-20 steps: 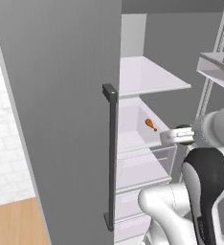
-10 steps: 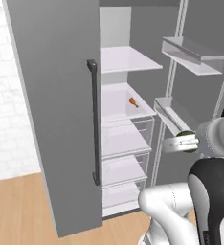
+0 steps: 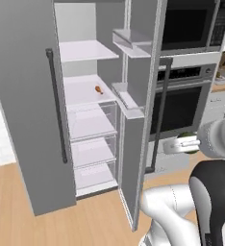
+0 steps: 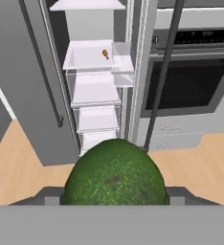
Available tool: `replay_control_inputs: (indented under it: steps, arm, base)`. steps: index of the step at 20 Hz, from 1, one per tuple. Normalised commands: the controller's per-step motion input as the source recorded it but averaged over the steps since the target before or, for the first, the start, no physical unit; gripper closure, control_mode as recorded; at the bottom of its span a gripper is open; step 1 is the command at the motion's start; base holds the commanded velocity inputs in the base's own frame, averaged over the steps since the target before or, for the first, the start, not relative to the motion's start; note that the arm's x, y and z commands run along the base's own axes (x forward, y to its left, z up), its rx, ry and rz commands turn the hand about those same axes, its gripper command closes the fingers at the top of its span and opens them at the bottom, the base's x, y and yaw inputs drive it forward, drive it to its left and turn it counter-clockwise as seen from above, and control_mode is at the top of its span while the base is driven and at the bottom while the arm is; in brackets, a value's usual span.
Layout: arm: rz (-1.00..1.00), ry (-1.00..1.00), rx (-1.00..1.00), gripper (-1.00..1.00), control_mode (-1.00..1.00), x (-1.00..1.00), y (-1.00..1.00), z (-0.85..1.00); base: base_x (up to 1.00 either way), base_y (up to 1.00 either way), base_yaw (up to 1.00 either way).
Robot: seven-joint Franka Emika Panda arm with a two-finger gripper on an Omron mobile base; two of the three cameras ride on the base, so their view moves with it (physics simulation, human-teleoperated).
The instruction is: Place one avocado and one chicken drumstick in each tupperware on the nearby counter, to pack two identical lunches.
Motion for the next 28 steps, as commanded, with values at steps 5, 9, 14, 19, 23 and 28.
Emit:
replay_control_inputs:
  steps: [5, 9, 14, 19, 23, 28]
  arm:
    - [0.00, 0.00, 0.00, 1.00, 1.00, 0.00, 0.00, 0.00]
    - [0.00, 0.00, 0.00, 1.00, 1.00, 0.00, 0.00, 0.00]
    - [0.00, 0.00, 0.00, 1.00, 1.00, 0.00, 0.00, 0.00]
    - [0.00, 0.00, 0.00, 1.00, 1.00, 0.00, 0.00, 0.00]
    - [0.00, 0.00, 0.00, 1.00, 1.00, 0.00, 0.00, 0.00]
    - [0.00, 0.00, 0.00, 1.00, 1.00, 0.00, 0.00, 0.00]
  base:
    - [-0.58, -0.75, -0.22]
    - [-0.25, -0.74, -0.20]
    - [-0.16, -0.59, -0.16]
    - [-0.15, -0.68, -0.12]
    - [0.00, -0.90, -0.12]
    - [0.61, -0.99, -0.16]
